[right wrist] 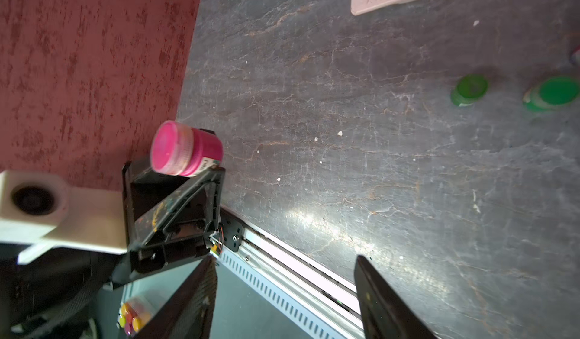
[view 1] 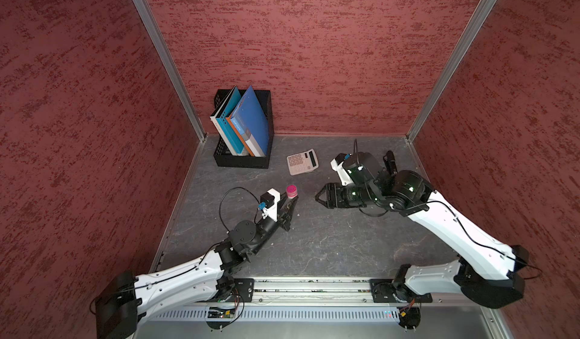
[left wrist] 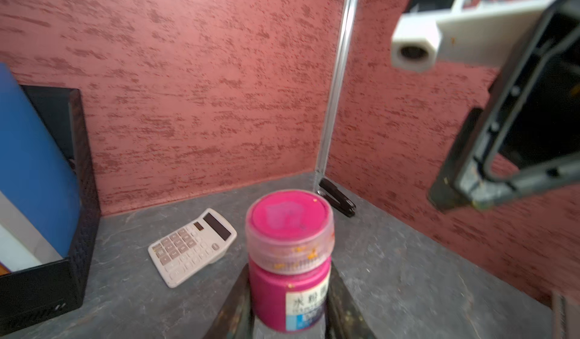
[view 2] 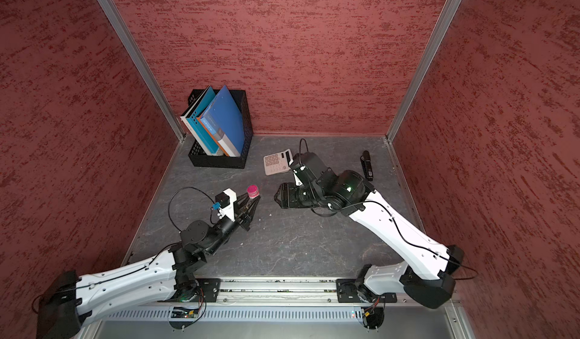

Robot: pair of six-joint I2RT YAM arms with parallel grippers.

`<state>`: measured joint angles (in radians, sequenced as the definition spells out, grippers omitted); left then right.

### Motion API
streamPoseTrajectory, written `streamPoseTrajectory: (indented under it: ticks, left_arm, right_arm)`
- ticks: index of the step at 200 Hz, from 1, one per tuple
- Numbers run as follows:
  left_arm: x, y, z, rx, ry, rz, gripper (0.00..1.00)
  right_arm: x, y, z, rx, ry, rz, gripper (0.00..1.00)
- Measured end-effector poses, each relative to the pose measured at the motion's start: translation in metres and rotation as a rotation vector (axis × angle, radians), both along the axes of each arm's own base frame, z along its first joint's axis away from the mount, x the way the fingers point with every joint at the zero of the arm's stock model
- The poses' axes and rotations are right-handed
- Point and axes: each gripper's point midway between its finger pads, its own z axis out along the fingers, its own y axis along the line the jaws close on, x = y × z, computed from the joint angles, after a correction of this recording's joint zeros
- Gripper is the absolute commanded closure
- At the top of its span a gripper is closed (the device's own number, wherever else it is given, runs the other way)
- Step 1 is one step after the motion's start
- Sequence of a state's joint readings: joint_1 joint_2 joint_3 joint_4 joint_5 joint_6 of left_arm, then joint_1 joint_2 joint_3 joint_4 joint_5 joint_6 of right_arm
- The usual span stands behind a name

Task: Close the paint jar lid
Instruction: Screw the lid onto the paint jar.

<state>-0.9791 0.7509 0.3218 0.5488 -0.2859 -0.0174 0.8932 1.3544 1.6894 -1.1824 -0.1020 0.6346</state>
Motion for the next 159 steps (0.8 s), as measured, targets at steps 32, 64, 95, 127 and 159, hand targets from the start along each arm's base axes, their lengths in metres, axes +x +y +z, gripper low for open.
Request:
streamPoseTrajectory:
  ticks: [32,64,95,127,159]
  left_arm:
    - [-0.017,-0.011,-0.027,0.108,0.071,-0.169,0.79]
    - [-0.036,-0.025,-0.056,0.196,0.159,-0.322,0.79]
    - [-0.045,-0.034,-0.058,0.216,0.182,-0.4,0.79]
    - [-0.049,-0.039,-0.049,0.209,0.169,-0.44,0.79]
    - [-0.052,-0.041,-0.047,0.207,0.168,-0.457,0.79]
  right_arm:
    - [0.002,0.017,0.012,-0.086,-0.048,0.182,0.43]
    - [-0.001,0.037,-0.016,-0.211,-0.006,0.355,0.46]
    - [-0.015,0.045,-0.042,-0.296,0.056,0.478,0.53]
    - [-0.026,0.041,-0.047,-0.316,0.094,0.531,0.56]
    - [-0.029,0.039,-0.048,-0.324,0.102,0.548,0.57]
